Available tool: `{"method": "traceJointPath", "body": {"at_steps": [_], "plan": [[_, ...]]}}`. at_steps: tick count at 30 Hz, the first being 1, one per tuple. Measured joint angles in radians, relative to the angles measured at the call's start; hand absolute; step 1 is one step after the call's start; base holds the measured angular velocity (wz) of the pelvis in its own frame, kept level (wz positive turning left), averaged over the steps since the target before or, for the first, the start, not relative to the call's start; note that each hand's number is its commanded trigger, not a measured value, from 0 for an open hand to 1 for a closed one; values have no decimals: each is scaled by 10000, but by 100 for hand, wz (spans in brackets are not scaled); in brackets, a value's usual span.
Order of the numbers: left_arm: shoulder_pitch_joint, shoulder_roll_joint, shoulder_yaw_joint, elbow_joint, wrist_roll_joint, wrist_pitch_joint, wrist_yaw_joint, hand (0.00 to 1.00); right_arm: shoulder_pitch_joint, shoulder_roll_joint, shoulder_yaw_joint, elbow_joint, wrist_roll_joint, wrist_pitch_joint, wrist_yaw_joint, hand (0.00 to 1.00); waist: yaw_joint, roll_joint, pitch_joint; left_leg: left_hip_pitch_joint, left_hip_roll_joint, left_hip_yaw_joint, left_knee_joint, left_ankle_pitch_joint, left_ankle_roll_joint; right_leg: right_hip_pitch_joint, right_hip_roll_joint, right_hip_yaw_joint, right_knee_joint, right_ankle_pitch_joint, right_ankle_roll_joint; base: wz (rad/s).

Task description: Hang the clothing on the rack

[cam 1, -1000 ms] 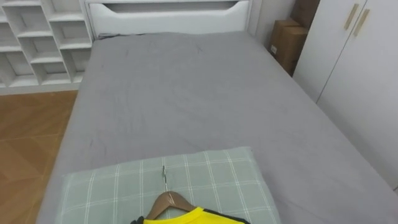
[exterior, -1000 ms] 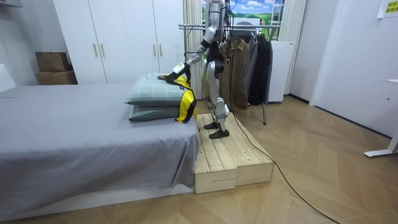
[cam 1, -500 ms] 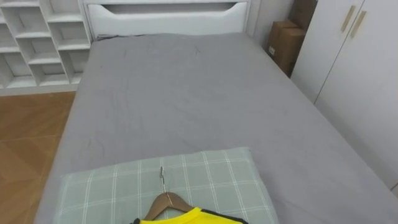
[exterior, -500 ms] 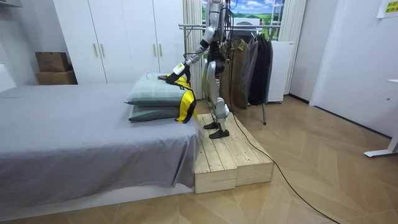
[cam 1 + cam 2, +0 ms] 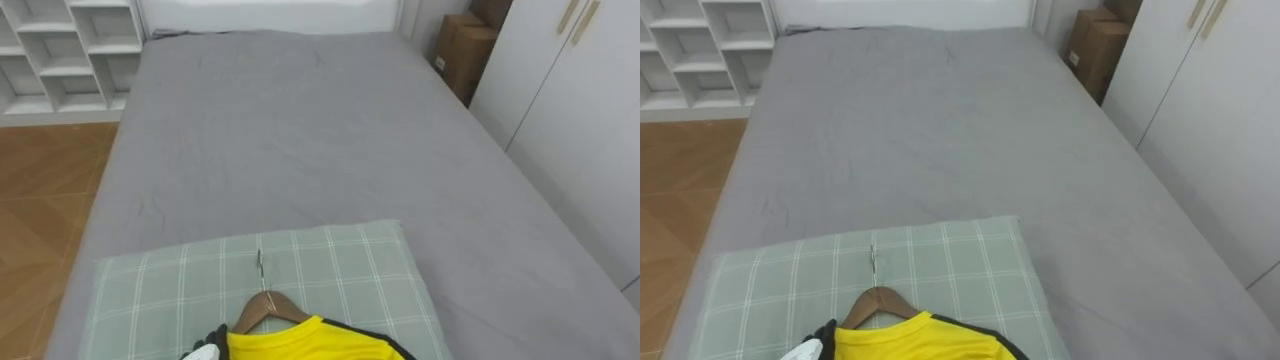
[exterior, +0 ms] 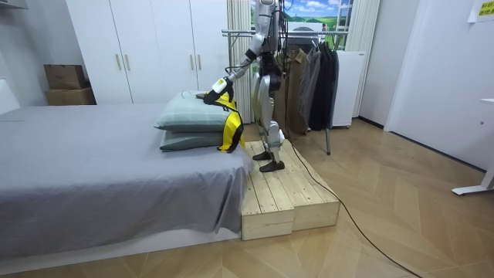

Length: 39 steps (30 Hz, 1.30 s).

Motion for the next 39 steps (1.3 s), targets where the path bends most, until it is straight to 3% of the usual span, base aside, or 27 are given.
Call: {"method": "traceJointPath", "body": {"at_steps": [2,3,4,6,7,10,11,14,21,39], "plan": [[-85,32,2,37,-55,-9,0,0,-78,0,17,13,121,-4,-50,0,-38,17,23,-21,0,-15,-1,0,0,-3,0,-15,0,0,0,2],[-143,38,5,95,-53,-12,0,8,-109,-1,18,10,178,-44,-85,0,-58,31,32,-45,0,-17,-18,0,0,-6,2,-21,-4,0,0,0],[-175,36,4,114,-53,-13,0,29,-119,-1,15,10,209,-89,-104,0,-62,37,38,-50,-1,-22,-27,0,0,-10,2,-23,-8,0,0,0],[-297,35,4,172,-56,-24,-14,56,-164,-8,14,-2,406,-199,-133,0,-63,62,57,-56,-2,-10,-65,0,0,-29,5,-28,-12,0,0,0],[-319,35,4,172,-56,-26,-20,58,-169,-12,14,-6,471,-226,-134,0,-64,68,60,-57,-2,-7,-70,0,0,-33,6,-29,-12,0,0,0],[-533,73,23,213,-53,-31,42,85,-191,-19,15,-35,788,-421,-138,0,-56,94,59,-168,-3,6,-27,7,6,-158,-7,-65,-4,0,0,1],[-666,98,22,294,-50,-56,195,100,-237,-19,17,-36,920,-448,-140,0,-55,102,71,-229,-6,9,31,10,9,-196,-16,-65,-7,0,0,0],[-955,274,22,558,-62,-154,378,100,-229,-53,18,6,1177,-600,-191,0,-65,106,73,-230,-6,24,33,11,9,-200,-23,-72,-8,0,0,0],[-1059,381,4,580,-40,-165,337,100,-132,-73,10,61,1412,-743,-466,0,-106,183,124,-177,-5,73,25,11,9,-156,-30,-59,-9,1,1,-1],[-1034,347,11,747,-38,-177,319,100,-44,-73,8,112,1458,-856,-501,0,-106,207,109,36,7,232,-50,11,10,-33,-9,86,-4,15,14,-1]]}}
